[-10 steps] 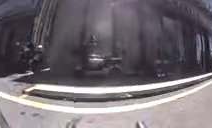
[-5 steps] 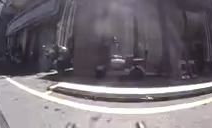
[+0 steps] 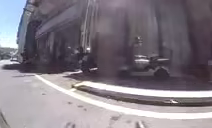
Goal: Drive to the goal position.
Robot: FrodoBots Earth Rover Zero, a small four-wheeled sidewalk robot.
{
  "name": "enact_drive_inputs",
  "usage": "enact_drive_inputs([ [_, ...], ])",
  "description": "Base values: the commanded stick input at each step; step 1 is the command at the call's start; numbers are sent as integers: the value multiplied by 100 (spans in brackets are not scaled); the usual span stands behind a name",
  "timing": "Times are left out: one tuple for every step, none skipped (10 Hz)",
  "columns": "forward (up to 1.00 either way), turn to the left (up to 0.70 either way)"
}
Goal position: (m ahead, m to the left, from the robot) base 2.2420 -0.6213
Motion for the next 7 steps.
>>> enact_drive_inputs([
  [0,45],
  [0,45],
  [0,45],
  [0,45],
  [0,45],
  [0,45],
  [0,45],
])
